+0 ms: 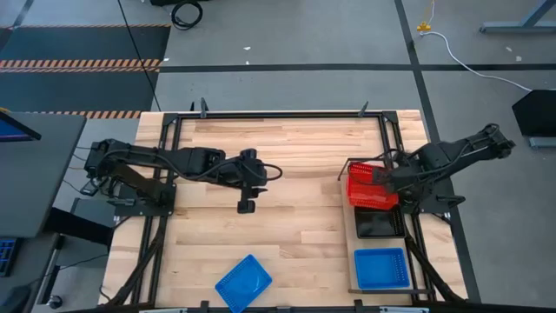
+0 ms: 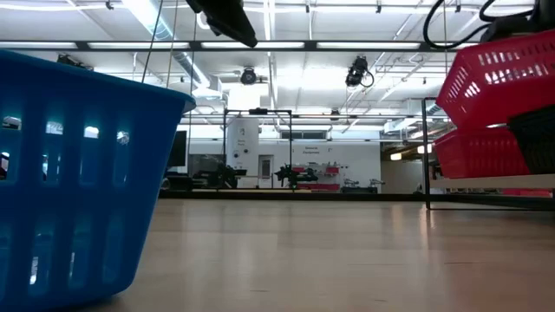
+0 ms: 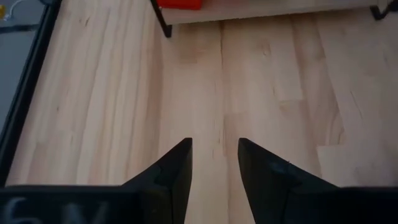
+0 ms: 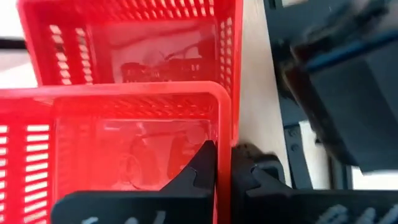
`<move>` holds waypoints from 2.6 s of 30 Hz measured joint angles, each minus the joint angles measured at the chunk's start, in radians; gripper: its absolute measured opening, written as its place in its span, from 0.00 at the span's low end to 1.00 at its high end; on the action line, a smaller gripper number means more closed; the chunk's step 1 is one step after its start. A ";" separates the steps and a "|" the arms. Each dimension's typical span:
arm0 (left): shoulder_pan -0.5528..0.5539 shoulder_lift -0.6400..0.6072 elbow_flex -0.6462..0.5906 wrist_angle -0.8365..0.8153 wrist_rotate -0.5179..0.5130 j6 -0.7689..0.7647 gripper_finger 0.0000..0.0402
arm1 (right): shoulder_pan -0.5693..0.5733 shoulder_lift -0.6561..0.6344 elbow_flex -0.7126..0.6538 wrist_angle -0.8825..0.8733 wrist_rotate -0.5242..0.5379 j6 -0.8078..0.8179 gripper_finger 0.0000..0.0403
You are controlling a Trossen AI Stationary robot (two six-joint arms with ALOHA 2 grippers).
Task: Stack baskets on shelf by color
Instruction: Stack the red bin on top of the red bin on the shelf
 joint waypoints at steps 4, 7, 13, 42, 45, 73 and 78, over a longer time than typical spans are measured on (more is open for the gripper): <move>0.000 -0.008 0.001 0.014 0.000 -0.042 0.34 | -0.036 -0.053 -0.028 0.000 0.074 -0.010 0.04; 0.000 -0.007 0.000 0.017 0.000 -0.066 0.33 | -0.070 -0.083 -0.059 -0.001 0.117 -0.018 0.03; 0.000 -0.007 0.000 0.037 -0.001 -0.144 0.33 | -0.121 -0.137 -0.147 -0.001 0.099 -0.050 0.04; -0.028 -0.007 0.000 0.167 0.000 -0.297 0.32 | -0.164 -0.069 -0.163 -0.001 0.194 -0.152 0.08; -0.031 -0.007 0.000 0.167 -0.001 -0.298 0.32 | -0.164 -0.054 -0.163 -0.001 0.183 -0.166 0.12; -0.067 -0.006 0.000 0.165 -0.001 -0.295 0.32 | -0.164 0.024 -0.163 0.021 0.008 -0.327 0.20; -0.074 -0.006 0.000 0.165 -0.001 -0.297 0.32 | -0.164 0.036 -0.163 0.032 0.021 -0.338 0.20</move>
